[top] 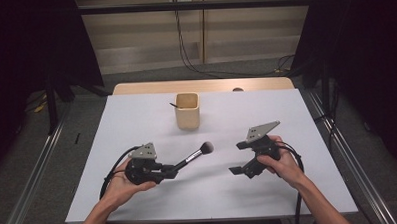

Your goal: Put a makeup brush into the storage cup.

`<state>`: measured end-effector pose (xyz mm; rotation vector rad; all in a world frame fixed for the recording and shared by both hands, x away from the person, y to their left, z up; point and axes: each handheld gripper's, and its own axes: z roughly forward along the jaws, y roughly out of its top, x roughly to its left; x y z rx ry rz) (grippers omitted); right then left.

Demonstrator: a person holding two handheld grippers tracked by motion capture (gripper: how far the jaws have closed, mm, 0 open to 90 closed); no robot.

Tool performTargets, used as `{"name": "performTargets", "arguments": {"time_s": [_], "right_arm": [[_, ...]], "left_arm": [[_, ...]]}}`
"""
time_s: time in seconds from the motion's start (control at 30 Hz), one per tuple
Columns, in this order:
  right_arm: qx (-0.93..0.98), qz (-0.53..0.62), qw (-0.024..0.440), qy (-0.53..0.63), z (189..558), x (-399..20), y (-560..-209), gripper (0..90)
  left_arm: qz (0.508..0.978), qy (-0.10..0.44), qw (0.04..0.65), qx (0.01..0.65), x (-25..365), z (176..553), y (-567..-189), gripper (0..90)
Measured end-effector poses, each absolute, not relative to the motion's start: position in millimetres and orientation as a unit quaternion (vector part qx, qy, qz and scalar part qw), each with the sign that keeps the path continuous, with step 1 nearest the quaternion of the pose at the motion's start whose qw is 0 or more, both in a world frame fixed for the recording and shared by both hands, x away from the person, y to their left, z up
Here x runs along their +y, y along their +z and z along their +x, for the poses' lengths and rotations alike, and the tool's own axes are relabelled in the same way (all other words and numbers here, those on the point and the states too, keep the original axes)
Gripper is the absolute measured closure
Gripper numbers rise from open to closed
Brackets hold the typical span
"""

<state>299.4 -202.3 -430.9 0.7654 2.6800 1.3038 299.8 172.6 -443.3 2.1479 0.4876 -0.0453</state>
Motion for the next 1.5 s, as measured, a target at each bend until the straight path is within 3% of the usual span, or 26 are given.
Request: {"name": "performTargets", "arguments": {"time_s": [0.4, 0.83, 1.5], "right_arm": [[0.835, 0.254, 0.045, 0.485, 287.7, -195.9, -432.6, 5.7], [0.8, 0.247, 0.105, 0.536, 279.3, -182.5, -433.5, 3.2], [0.764, 0.233, 0.085, 0.596, 280.2, -175.0, -427.4, 2.4]], "left_arm": [[0.841, -0.002, 0.507, 0.189, 171.4, 296.4, -441.3, 74.7], [0.814, 0.019, 0.552, 0.181, 166.8, 295.4, -440.5, 74.7], [0.795, 0.032, 0.581, 0.169, 146.7, 306.7, -431.5, 74.6]]}}
